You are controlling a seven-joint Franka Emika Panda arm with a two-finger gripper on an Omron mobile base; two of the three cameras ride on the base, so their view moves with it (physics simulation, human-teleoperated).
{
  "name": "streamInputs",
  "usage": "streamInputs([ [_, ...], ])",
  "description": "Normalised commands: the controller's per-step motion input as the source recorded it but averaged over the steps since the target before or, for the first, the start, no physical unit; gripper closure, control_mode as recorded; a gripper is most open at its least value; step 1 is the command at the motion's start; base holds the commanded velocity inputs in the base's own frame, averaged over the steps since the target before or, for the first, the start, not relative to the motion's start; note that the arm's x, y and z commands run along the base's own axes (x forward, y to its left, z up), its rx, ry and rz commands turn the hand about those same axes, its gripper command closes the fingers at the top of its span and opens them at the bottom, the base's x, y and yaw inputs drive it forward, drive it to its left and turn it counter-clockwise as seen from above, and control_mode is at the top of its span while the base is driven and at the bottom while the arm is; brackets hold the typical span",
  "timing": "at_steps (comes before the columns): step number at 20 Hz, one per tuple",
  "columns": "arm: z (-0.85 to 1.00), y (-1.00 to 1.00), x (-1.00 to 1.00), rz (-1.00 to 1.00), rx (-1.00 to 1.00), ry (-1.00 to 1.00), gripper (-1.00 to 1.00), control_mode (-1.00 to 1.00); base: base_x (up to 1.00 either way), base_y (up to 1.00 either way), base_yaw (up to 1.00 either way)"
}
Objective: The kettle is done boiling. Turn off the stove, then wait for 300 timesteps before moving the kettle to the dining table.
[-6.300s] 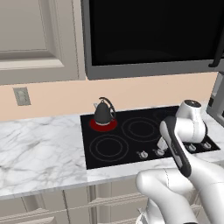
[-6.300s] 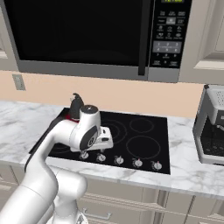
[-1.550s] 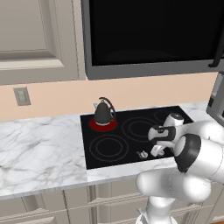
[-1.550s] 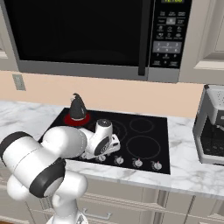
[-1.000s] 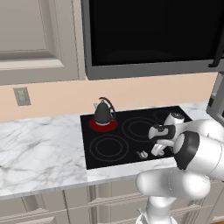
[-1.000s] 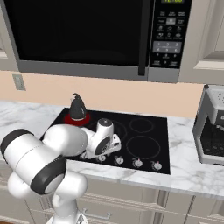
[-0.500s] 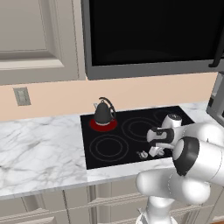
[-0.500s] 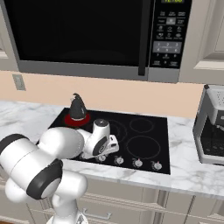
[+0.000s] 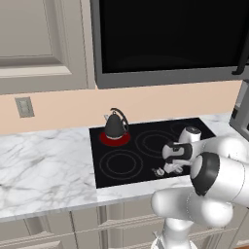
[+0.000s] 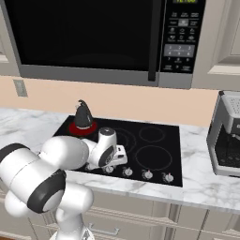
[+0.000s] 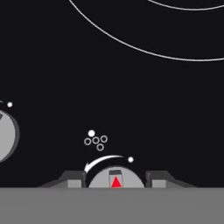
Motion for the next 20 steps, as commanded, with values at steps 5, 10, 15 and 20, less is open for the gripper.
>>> streamInputs([
  [5, -0.06, 0.0, -0.12, -0.24, 0.0, 0.01, 1.0, -1.0, 0.0, 0.0, 0.0],
  [10, -0.09, 0.0, -0.2, -0.26, 0.0, 0.0, 1.0, -1.0, 0.0, 0.0, 0.0],
  [15, -0.09, 0.0, -0.2, -0.26, 0.0, 0.0, 1.0, -1.0, 0.0, 0.0, 0.0],
  [20, -0.12, 0.0, -0.2, -0.27, 0.0, 0.0, 1.0, -1.0, 0.0, 0.0, 0.0],
])
